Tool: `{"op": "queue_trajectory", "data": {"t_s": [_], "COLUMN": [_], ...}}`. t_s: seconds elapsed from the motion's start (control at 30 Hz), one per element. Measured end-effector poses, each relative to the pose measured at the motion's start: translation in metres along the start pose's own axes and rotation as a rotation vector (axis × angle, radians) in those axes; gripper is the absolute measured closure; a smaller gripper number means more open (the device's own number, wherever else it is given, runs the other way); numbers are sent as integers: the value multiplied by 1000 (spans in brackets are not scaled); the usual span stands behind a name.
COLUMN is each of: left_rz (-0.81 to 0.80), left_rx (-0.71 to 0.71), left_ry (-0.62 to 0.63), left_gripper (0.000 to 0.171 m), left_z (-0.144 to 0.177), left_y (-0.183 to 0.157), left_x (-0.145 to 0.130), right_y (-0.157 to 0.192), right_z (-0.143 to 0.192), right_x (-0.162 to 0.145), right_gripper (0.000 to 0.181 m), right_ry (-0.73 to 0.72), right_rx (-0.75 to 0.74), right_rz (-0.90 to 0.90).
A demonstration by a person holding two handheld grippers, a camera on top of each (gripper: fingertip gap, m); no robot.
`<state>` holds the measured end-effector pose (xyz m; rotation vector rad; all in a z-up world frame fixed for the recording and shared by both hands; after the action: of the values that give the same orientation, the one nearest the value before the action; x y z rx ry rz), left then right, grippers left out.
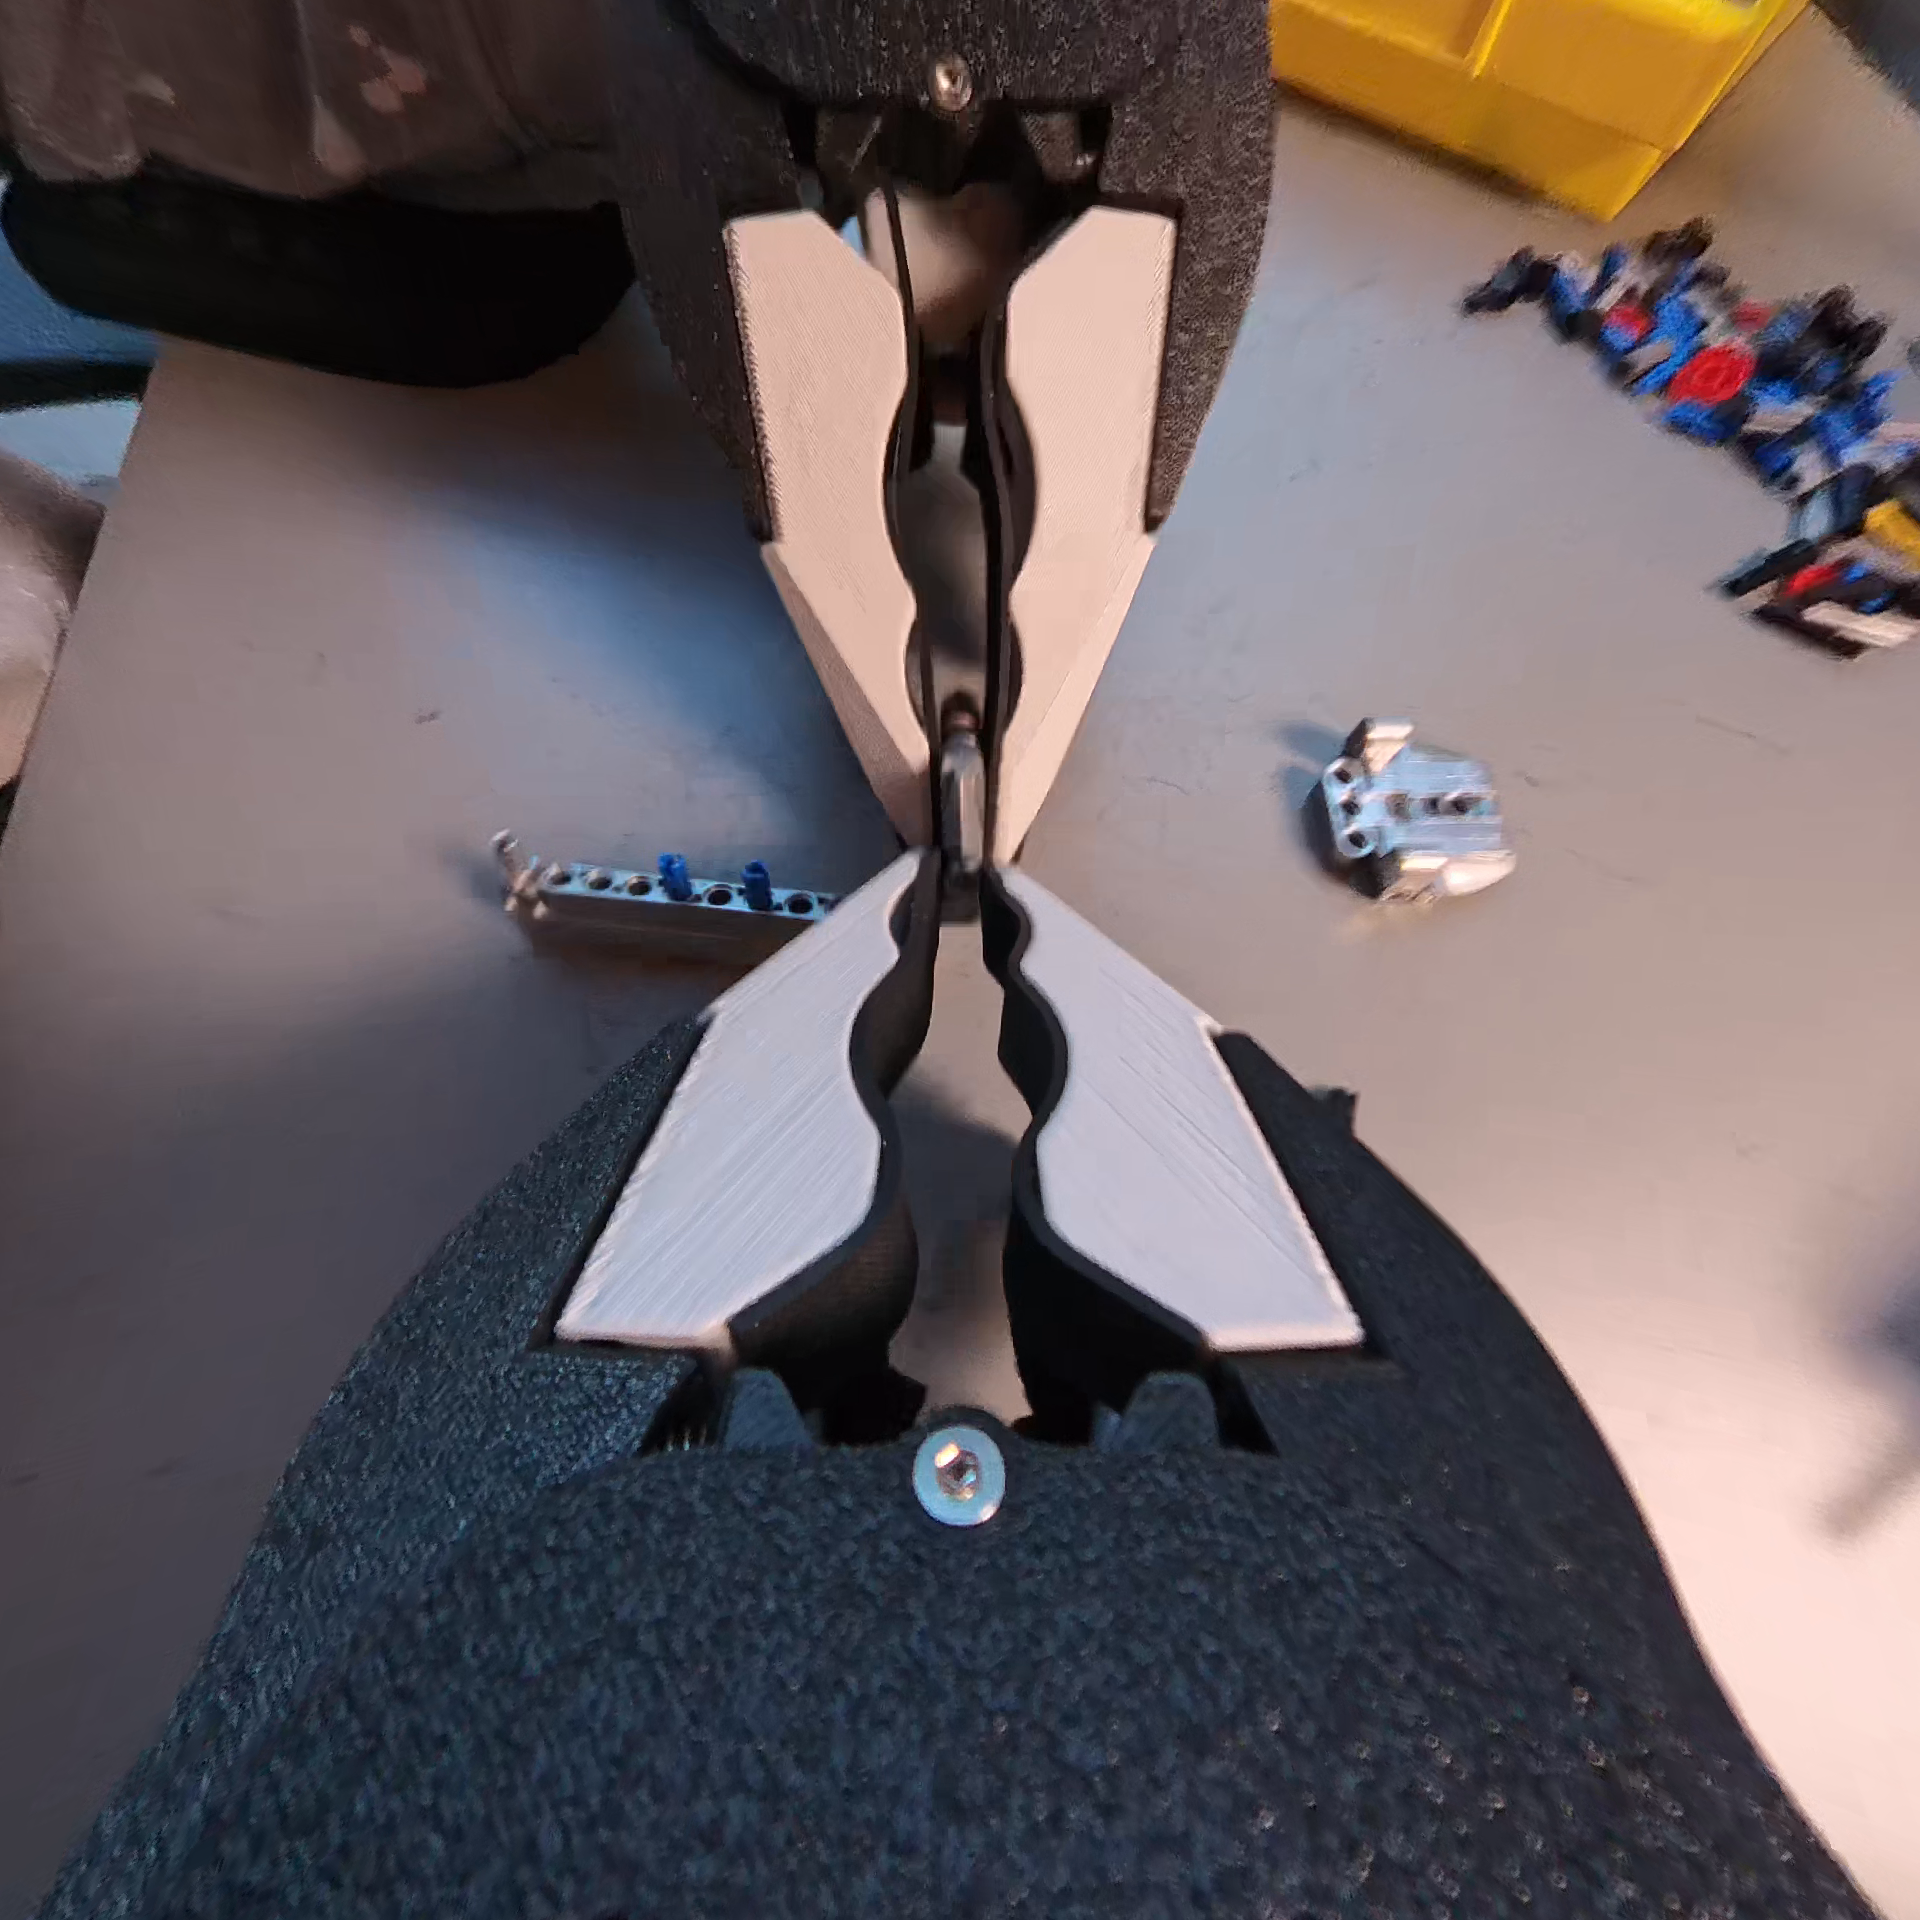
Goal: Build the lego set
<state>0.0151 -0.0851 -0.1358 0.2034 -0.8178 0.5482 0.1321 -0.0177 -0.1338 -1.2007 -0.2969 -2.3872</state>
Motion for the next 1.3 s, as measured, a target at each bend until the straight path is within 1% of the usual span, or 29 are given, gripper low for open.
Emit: {"op": "queue_trajectory", "data": {"t_s": [0.03, 0.1, 0.13, 0.2, 0.3, 0.33, 0.37, 0.4, 0.43, 0.5, 0.53, 0.67, 0.87, 0.93, 0.97, 1.07, 1.17, 1.3], "left_rz": [-18, -64, -60, -37, -7, 4, 17, 27, 29, 40, 42, 35, 14, 10, 13, 29, 33, 28], "left_rx": [8, 59, 51, 9, -6, -3, -1, 8, 19, 23, 25, 39, 62, 72, 79, 77, 91, 103], "left_ry": [-2, -15, -22, 8, 18, 27, 37, 44, 47, 56, 60, 69, 89, 84, 80, 37, 14, -28], "left_gripper": [168, 168, 168, 167, 167, 167, 167, 167, 167, 167, 167, 166, 166, 166, 166, 165, 164, 164], "left_z": [-3, 1, 2, -5, -4, -3, -2, 0, 1, 3, 3, 4, 5, 5, 6, 11, 16, 16], "left_y": [-2, -2, -2, -3, -1, -1, 0, 1, 1, 1, 0, -2, -5, -5, -5, -4, -2, -3], "left_x": [0, 4, 5, 1, 2, 2, 1, 1, 0, -1, -2, -1, 1, 0, -1, -2, -3, -3], "right_y": [1, 2, 2, 2, 1, 1, 0, 0, -1, 1, 3, 8, 1, -2, -3, -5, -5, -4], "right_z": [0, 4, 6, 2, 2, 3, 6, 11, 17, 25, 26, 14, -1, -6, -7, -6, -2, 1], "right_x": [0, 3, 3, -1, 1, 1, 3, 4, 6, 10, 10, 6, 15, 16, 14, 10, 7, 4], "right_gripper": [175, 175, 175, 175, 175, 171, 159, 154, 154, 156, 160, 167, 163, 166, 174, 175, 175, 175], "right_ry": [7, -21, -36, 2, 4, 3, -9, -23, -33, -33, -22, 28, 23, 33, 46, 33, 36, 25], "right_rx": [2, -64, -54, -18, -19, -22, -19, -21, -29, -46, -56, -84, -41, -28, -18, -5, -22, -33], "right_rz": [11, 58, 45, 24, 9, 12, 10, 1, -5, -4, -3, -12, -28, -28, -29, -45, -34, -33]}}
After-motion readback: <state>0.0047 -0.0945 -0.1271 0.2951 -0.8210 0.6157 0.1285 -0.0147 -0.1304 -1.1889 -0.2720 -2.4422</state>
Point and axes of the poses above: each gripper's, where its closed fingertips meet, z back along the fingers, x out of its top, y = z × x across the jaws, the point moved 9 cm from there along z, back along the fingers
